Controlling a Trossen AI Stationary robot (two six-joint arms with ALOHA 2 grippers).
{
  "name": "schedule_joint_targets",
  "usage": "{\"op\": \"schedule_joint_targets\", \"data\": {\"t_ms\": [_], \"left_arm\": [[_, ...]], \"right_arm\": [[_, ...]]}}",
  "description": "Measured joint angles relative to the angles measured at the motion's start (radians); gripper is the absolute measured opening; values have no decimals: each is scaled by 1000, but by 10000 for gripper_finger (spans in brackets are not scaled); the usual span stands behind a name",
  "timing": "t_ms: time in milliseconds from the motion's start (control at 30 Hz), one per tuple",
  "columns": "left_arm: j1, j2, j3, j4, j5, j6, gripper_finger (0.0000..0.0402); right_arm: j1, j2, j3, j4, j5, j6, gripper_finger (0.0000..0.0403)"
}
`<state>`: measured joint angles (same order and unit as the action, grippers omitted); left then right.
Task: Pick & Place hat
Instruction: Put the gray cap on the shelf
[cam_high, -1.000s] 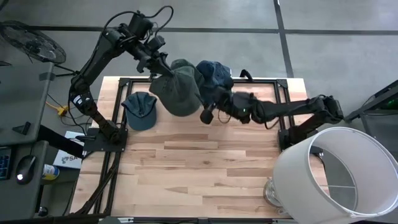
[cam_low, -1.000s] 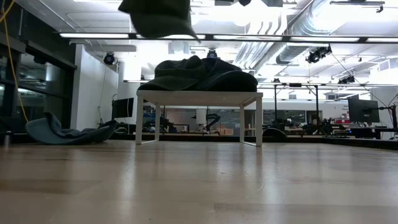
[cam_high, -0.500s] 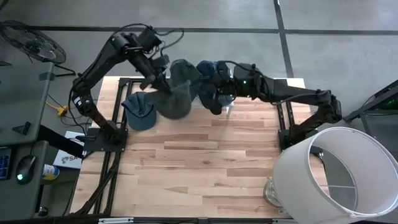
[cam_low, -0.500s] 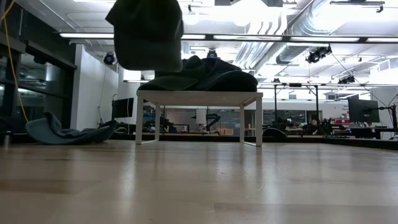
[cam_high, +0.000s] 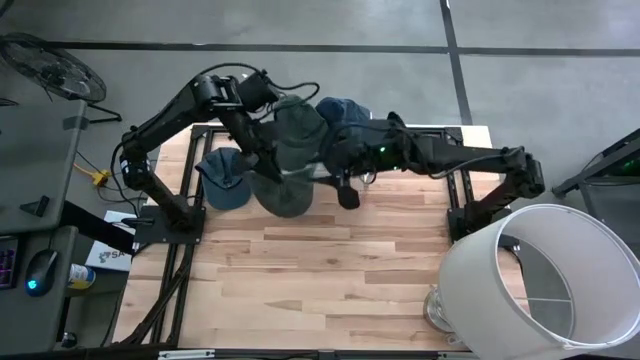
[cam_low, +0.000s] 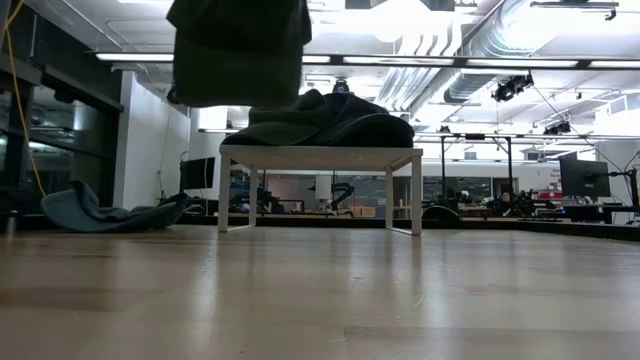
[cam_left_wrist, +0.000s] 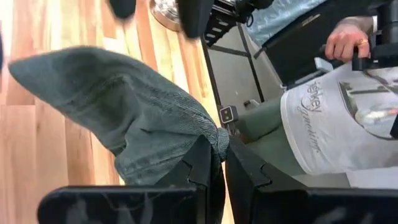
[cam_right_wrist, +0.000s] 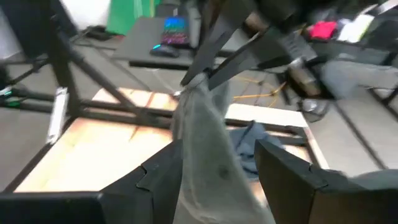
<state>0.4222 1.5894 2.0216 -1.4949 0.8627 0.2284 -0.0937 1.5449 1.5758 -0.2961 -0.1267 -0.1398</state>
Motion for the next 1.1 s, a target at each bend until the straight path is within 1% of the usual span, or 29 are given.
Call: {"op": "schedule_joint_targets", "data": {"t_ms": [100, 267, 467, 700, 767, 900, 1000, 1100], "left_arm": [[-34, 0, 0, 14, -29, -27, 22], [-78, 0, 0, 42, -41, -59, 22], [-117, 0, 0, 60, -69, -89, 22], [-117, 0, 0, 125, -68, -132, 22], [-117, 0, 0, 138, -64, -134, 22], [-117, 0, 0, 142, -74, -156, 22], [-116, 0, 0, 142, -95, -163, 22], [-115, 0, 0, 143, -121, -193, 27]], "right_arm": [[23, 19, -1, -4, -6, 2, 191], [45, 28, -1, -9, 41, 2, 191], [44, 29, -1, -48, 3, 36, 191], [71, 30, -1, -74, -23, 53, 179], [82, 30, -1, -77, -18, 51, 170], [96, 30, -1, -76, 28, 49, 143], [97, 30, -1, -83, 49, 54, 111], [97, 30, -1, -90, 70, 80, 67]]}}
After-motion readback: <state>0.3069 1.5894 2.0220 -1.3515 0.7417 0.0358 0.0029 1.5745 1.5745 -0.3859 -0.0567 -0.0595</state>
